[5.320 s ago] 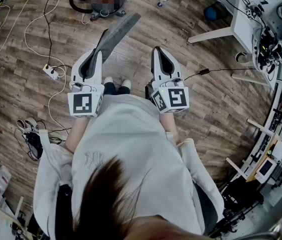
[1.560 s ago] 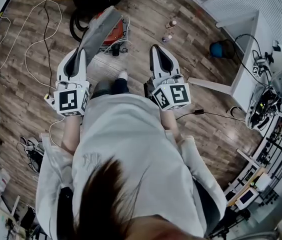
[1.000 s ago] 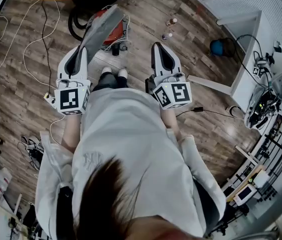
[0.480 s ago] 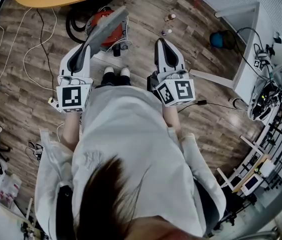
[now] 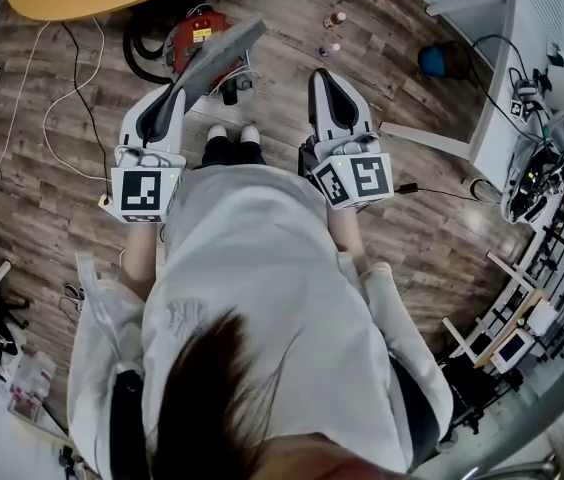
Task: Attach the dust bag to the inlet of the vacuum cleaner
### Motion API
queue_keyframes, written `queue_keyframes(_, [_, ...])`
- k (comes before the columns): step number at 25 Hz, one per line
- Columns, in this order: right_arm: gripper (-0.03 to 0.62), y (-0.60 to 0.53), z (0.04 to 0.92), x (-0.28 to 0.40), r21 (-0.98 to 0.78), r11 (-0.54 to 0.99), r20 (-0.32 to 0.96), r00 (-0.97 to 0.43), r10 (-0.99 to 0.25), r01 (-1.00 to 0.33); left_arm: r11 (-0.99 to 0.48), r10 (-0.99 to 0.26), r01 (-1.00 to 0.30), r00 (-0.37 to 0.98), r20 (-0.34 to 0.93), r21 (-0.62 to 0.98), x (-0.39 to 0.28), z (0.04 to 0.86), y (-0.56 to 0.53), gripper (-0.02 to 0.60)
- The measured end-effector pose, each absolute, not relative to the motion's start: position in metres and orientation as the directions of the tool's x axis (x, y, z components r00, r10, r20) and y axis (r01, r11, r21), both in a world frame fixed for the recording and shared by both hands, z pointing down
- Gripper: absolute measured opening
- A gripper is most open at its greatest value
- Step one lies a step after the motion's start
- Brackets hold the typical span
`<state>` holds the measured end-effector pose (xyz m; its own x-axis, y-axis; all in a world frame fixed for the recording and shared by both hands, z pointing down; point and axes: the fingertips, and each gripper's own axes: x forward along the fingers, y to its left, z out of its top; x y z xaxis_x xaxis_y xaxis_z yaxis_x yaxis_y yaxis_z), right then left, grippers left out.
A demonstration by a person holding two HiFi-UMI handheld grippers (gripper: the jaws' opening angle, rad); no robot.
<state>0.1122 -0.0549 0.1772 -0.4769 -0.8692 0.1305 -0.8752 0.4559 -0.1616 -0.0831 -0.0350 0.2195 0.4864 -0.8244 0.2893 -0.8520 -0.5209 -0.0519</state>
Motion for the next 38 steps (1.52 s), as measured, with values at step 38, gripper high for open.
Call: queue_keyframes(38, [0.069, 0.051, 0.547, 0.039, -0.011, 0.994, 0.869, -0.49, 0.061, 0.105, -0.9, -0.292, -0.434, 0.657, 0.695, 0.032, 0.021, 0.549, 0.064, 0.038])
